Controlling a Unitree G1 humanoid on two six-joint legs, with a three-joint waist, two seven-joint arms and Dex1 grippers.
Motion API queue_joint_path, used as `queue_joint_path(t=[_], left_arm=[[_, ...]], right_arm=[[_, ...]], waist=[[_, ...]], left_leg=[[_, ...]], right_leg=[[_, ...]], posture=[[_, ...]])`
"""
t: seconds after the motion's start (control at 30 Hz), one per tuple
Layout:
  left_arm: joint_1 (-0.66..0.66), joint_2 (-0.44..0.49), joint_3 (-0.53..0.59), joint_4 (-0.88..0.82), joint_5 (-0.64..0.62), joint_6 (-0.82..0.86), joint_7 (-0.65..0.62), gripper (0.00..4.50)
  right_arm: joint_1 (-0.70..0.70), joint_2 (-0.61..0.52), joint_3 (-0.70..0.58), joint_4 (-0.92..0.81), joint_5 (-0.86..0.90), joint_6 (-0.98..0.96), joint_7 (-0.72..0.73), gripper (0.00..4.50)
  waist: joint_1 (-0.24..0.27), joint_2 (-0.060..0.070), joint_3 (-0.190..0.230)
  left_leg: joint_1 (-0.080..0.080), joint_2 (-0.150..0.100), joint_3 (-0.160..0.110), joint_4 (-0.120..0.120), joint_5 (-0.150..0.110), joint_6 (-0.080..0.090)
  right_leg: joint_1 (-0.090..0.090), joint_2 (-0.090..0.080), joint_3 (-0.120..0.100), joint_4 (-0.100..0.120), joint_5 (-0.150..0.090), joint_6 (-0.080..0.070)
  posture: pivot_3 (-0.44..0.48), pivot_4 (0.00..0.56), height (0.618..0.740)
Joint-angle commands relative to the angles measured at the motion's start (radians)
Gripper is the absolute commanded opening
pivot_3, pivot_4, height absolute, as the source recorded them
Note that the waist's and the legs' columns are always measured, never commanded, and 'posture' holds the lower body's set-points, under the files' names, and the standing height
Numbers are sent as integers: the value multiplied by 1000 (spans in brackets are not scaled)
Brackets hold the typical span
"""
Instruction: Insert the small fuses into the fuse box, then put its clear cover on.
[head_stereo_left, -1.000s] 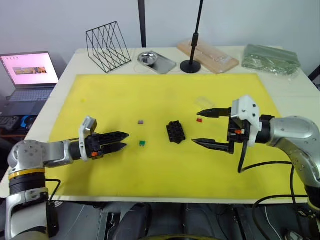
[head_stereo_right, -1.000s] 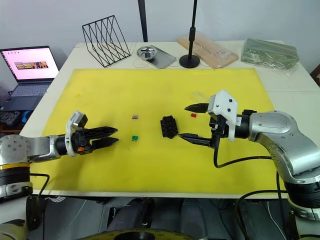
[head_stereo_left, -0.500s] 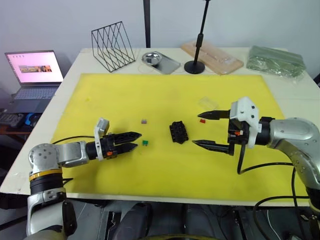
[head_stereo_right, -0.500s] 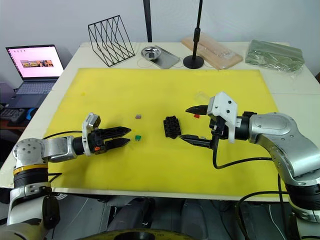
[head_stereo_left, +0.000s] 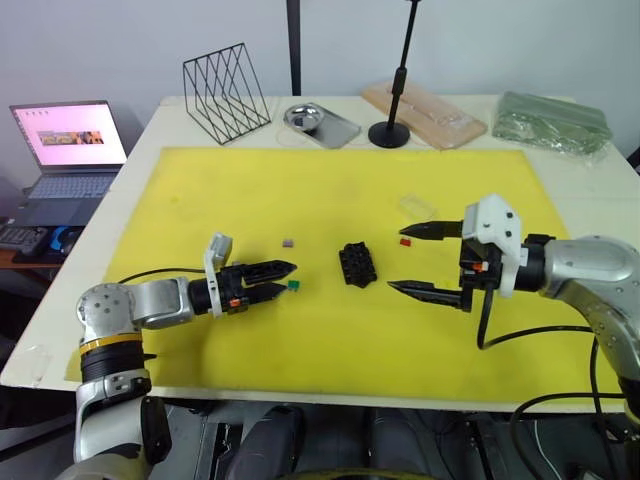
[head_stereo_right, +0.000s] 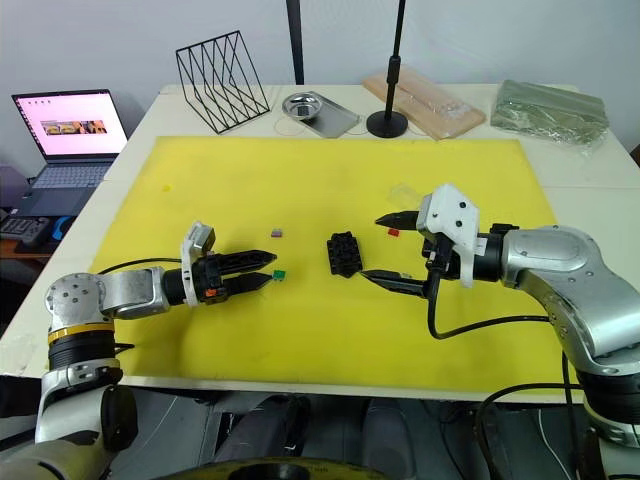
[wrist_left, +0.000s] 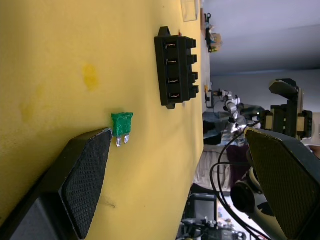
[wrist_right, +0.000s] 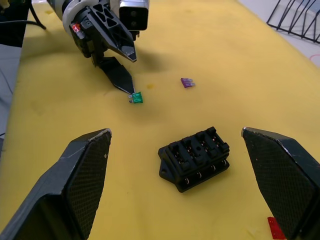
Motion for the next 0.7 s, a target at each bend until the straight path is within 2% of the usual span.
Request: queue_joint_path(t=[0.03,0.23,0.7], left_arm=[[26,-11,-11,-3,30,7,17,4500],[39,-25,-19,-1,32,11,-9,4500],[51,-66,-66,4,142,-43,-68,4500]], right_arm=[[-5,-10,-36,-42,16,-2,-9,4454],[-18,-10,-27,-37,19,0,-14,4454],[-33,-12,-19,-16,5,-11,-5,4454]], waist=[[0,0,0],[0,0,0],[25,2,-1]], left_leg=[[0,0,0,0,0,0],[0,0,1,0,0,0],[1,0,3,0,-1,1]], right_leg=[[0,0,0,0,0,0],[0,0,0,-1,0,0],[2,-1,0,-2,0,0]], posture=[[0,150,740],[0,150,740],[0,150,740]])
